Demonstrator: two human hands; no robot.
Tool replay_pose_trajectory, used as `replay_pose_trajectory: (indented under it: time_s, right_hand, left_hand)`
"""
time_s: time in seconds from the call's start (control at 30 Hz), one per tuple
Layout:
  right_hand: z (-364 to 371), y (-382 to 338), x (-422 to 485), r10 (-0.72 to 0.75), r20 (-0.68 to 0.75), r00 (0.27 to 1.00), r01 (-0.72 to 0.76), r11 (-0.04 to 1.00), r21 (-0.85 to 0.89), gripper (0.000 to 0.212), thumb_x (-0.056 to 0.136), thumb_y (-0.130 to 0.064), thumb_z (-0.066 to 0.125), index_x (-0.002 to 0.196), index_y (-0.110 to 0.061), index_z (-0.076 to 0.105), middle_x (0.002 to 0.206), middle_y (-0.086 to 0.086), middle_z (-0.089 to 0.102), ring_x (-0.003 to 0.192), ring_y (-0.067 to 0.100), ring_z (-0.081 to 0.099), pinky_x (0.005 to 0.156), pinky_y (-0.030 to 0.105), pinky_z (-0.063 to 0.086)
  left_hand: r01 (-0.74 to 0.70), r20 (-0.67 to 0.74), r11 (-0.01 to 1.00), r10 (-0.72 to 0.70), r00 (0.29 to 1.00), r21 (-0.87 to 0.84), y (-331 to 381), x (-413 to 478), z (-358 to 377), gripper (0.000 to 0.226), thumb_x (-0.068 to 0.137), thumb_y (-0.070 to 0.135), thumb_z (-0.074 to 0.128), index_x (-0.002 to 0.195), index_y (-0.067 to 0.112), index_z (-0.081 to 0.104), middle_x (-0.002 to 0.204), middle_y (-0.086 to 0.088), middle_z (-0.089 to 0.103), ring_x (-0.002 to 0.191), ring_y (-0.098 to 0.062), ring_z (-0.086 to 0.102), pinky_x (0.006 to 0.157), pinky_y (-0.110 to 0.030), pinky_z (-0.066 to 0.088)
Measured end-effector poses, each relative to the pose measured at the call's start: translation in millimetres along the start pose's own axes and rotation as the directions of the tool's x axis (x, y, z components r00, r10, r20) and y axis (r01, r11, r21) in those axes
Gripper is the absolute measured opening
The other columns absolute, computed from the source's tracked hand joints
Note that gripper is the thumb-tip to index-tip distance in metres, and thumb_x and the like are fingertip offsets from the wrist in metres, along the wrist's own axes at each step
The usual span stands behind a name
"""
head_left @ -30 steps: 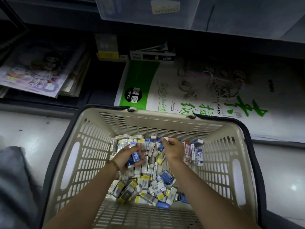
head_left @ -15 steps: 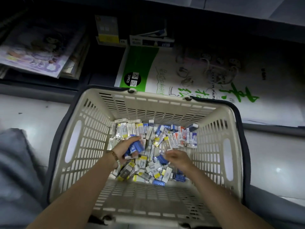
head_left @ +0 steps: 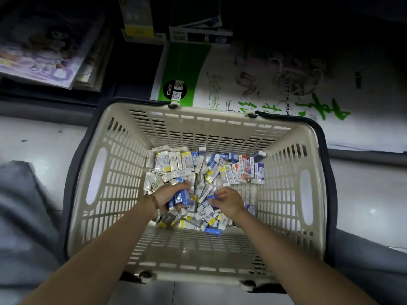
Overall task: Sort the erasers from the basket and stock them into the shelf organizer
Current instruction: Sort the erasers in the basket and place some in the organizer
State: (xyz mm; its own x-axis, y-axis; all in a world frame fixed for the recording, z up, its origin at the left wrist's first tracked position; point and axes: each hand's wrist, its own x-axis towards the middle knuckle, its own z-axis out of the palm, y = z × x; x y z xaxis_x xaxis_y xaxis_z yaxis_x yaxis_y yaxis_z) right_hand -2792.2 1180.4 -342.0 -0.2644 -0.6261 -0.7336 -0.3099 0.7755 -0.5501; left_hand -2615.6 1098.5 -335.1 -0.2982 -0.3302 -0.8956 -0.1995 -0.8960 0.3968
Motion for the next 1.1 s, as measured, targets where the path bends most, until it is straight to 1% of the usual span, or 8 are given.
replay_pose_trajectory:
  time_s: [0.13,0.2,0.33,0.43,0.53,0.7,0.8,1.1]
  right_hand:
    - [-23.5,-26.6,-7.9,-0.02,0.095,0.995,-0.012,0.944,0.329,0.028,0.083,-0.028,0.069,0.106,-0.013,0.064,0.114,0.003,0.065,0.09,0.009,0.061,0.078,0.019,0.052]
    - [-35.6,-50.1,-17.0,-0.053,0.15,0.987,-0.023,0.885,0.465,0.021,0.082,-0.03,0.069,0.1,-0.019,0.065,0.109,0.001,0.066,0.092,0.008,0.063,0.076,0.018,0.054]
    - [-57.7,-106.8,-47.4,-0.141,0.138,0.98,0.017,0.758,0.653,0.035,0.086,-0.024,0.064,0.114,-0.004,0.063,0.113,0.011,0.066,0.106,0.02,0.062,0.097,0.034,0.048]
    - [-79.4,-144.9,-85.5,-0.23,0.114,0.967,0.068,0.66,0.749,0.034,0.088,-0.02,0.062,0.116,-0.002,0.062,0.107,0.012,0.069,0.099,0.019,0.067,0.092,0.032,0.052]
    - [-100.5,-174.8,-130.2,-0.317,0.087,0.944,0.142,0.631,0.763,0.023,0.088,-0.016,0.061,0.109,-0.005,0.065,0.101,0.008,0.071,0.082,0.011,0.069,0.07,0.02,0.056]
    - [-126.3,-211.0,-193.4,-0.45,0.037,0.892,0.22,0.505,0.835,0.02,0.092,-0.015,0.056,0.106,-0.007,0.067,0.095,0.005,0.071,0.079,0.012,0.066,0.071,0.02,0.057]
    - [-143.8,-226.7,-219.9,-0.506,0.013,0.863,0.249,0.448,0.859,0.023,0.091,-0.017,0.056,0.108,-0.007,0.067,0.091,0.006,0.071,0.077,0.012,0.066,0.071,0.019,0.057]
    - [-162.8,-240.1,-239.4,-0.568,-0.101,0.816,0.421,0.467,0.778,0.029,0.083,-0.027,0.065,0.103,-0.007,0.068,0.093,0.01,0.071,0.069,0.01,0.065,0.062,0.02,0.053]
  left_hand:
    - [-0.044,0.05,0.999,0.044,0.998,-0.013,12.1,-12.8,7.9,0.028,0.078,0.036,0.068,0.084,0.009,0.064,0.059,-0.004,0.067,0.05,-0.016,0.064,0.048,-0.024,0.053]
    - [-0.099,0.087,0.994,0.102,0.991,-0.046,24.4,-25.5,15.8,0.035,0.066,0.039,0.073,0.082,0.009,0.062,0.064,-0.006,0.068,0.054,-0.016,0.067,0.051,-0.024,0.055]
    - [-0.295,0.114,0.951,0.304,0.946,-0.093,61.3,-65.1,38.9,0.039,0.064,0.039,0.071,0.087,0.008,0.068,0.064,-0.004,0.068,0.055,-0.013,0.066,0.05,-0.022,0.053]
    - [-0.436,0.114,0.897,0.443,0.889,-0.077,92.8,-108.6,51.6,0.037,0.066,0.036,0.071,0.09,0.009,0.07,0.071,-0.004,0.073,0.057,-0.012,0.068,0.053,-0.022,0.055]
    - [-0.556,0.116,0.831,0.555,0.824,-0.022,120.5,-161.7,59.3,0.037,0.064,0.034,0.074,0.09,0.008,0.07,0.07,-0.006,0.072,0.055,-0.016,0.068,0.052,-0.022,0.053]
    - [-0.757,0.153,0.648,0.742,0.652,0.081,154.1,-244.4,77.0,0.028,0.06,0.034,0.076,0.075,0.014,0.064,0.061,-0.006,0.065,0.045,-0.015,0.058,0.047,-0.02,0.048]
    - [-0.814,0.185,0.574,0.794,0.579,0.088,168.8,-281.7,88.3,0.03,0.059,0.033,0.076,0.084,0.017,0.069,0.068,-0.009,0.068,0.046,-0.017,0.058,0.048,-0.025,0.051]
    - [-0.848,0.225,0.518,0.818,0.53,0.113,184.0,-315.9,103.9,0.039,0.066,0.025,0.073,0.103,0.016,0.068,0.091,-0.009,0.074,0.076,-0.017,0.071,0.054,-0.023,0.054]
